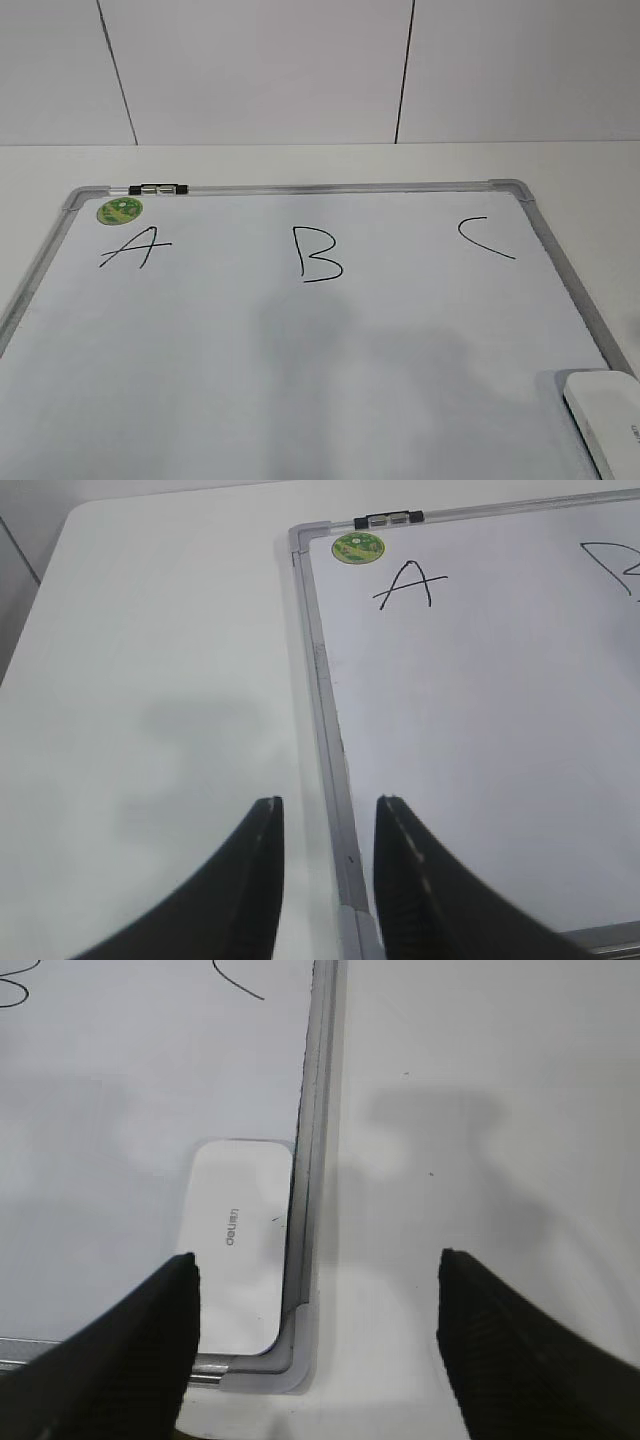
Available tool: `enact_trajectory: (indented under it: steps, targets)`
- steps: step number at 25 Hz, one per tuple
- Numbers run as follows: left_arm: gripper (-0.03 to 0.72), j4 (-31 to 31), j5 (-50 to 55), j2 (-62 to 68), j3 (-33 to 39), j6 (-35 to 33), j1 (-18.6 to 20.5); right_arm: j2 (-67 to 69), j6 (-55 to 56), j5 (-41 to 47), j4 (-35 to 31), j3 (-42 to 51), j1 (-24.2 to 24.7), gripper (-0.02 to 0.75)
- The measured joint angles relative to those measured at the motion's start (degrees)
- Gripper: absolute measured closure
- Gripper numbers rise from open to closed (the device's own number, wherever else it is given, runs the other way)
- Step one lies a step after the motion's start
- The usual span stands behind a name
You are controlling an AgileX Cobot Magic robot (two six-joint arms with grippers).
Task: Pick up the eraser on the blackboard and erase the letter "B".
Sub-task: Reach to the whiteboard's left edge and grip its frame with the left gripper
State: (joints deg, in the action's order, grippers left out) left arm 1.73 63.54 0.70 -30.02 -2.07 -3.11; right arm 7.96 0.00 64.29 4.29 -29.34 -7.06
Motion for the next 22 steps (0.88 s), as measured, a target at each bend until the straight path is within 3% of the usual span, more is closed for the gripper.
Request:
enact_trajectory:
  steps: [8, 12, 22]
  targets:
    - [0.45, 0.0, 0.0, 3.5, 0.0, 0.0, 0.0, 9.3, 6.0, -0.1, -1.0, 0.0, 0.0, 0.166]
    - [0.449, -0.1, 0.2, 13.4, -1.1, 0.0, 0.0, 14.2, 7.9, 1.4, -1.3, -1.7, 0.0, 0.166]
    - [0.45, 0.0, 0.3, 39.4, -11.7, 3.6, -0.2, 27.5, 9.4, 6.7, -2.6, -7.7, 0.0, 0.166]
